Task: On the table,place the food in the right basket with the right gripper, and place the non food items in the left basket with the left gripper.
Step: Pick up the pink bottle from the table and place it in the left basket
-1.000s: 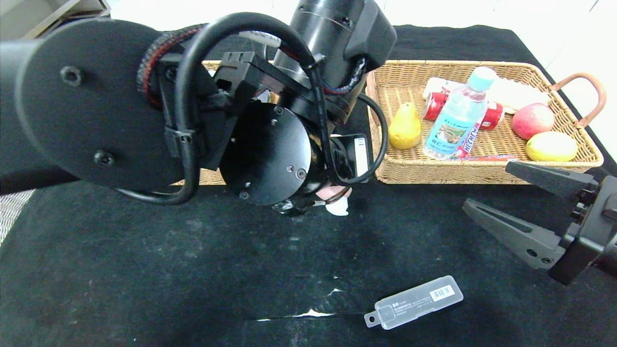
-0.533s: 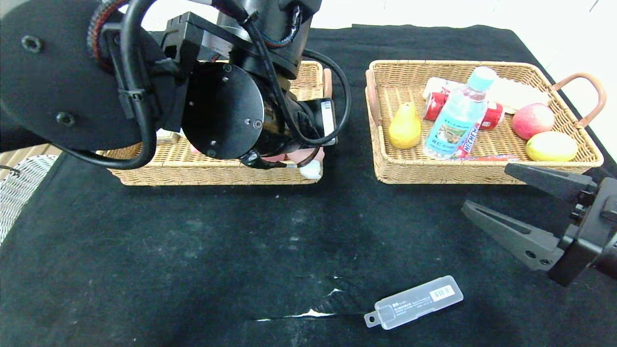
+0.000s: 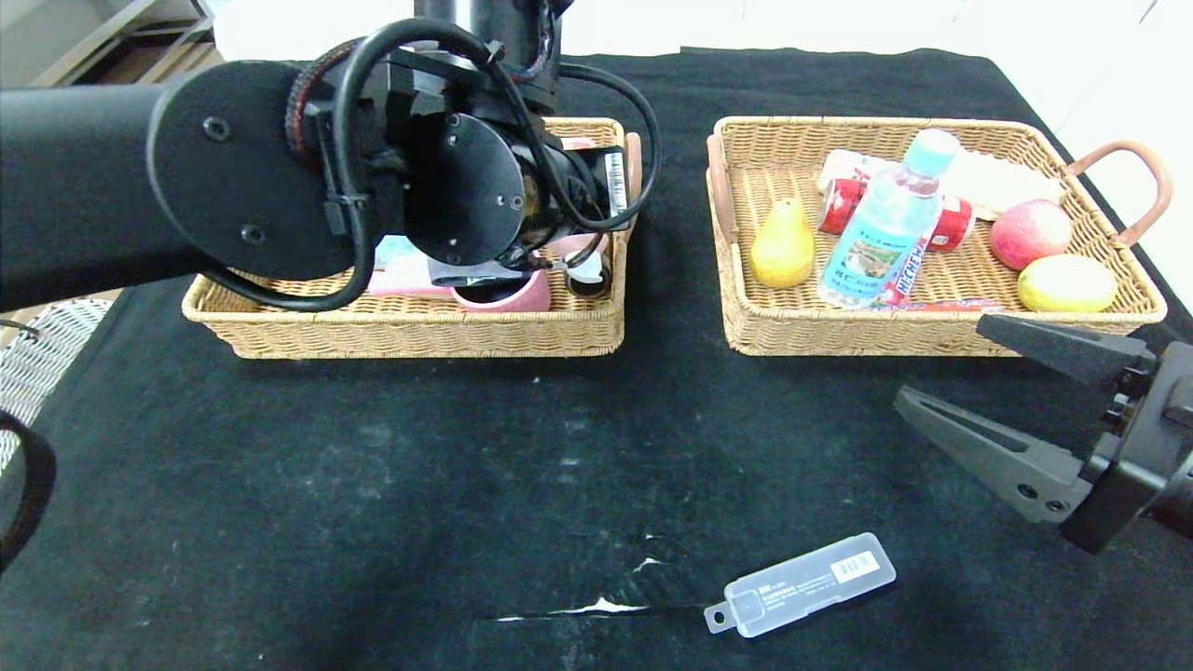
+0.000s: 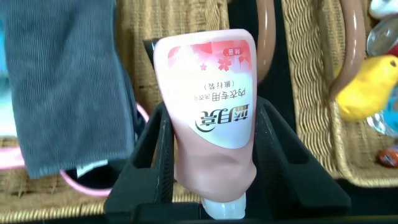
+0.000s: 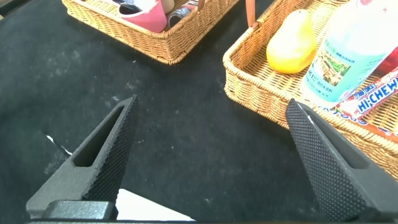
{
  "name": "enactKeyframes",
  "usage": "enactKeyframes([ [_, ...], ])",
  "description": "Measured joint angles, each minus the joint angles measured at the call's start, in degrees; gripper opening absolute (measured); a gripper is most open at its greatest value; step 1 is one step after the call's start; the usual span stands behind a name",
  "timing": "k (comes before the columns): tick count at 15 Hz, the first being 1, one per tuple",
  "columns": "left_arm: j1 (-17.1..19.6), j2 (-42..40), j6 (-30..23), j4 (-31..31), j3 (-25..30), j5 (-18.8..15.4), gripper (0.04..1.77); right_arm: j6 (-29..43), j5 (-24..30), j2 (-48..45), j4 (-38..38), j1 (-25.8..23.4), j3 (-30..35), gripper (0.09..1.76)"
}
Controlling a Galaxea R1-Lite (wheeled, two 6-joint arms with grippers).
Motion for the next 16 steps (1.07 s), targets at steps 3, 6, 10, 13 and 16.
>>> enactKeyframes([
  [3, 2.2, 2.0, 3.3, -4.6, -0.6, 0.1, 0.84, 0.0, 0.0, -0.1, 0.0, 0.0, 0.0, 1.71],
  [6, 3.7, 4.2, 6.0, -8.5, -1.8, 0.2, 0.84, 0.0, 0.0, -0.2, -0.1, 0.0, 0.0, 1.71],
  [10, 4.3, 6.3, 6.8, -10.6, -2.4, 0.2, 0.84, 0.0, 0.0, -0.4, -0.1, -0.2, -0.1, 1.71],
  [13, 4.5, 6.9, 6.8, -10.7, -2.9, 0.2, 1.06, -0.1, 0.0, -0.4, 0.0, 0.0, 0.0, 1.71],
  [16, 4.6, 7.0, 6.8, -10.7, -2.9, 0.2, 1.27, -0.1, 0.0, -0.4, 0.0, 0.0, 0.0, 1.71],
])
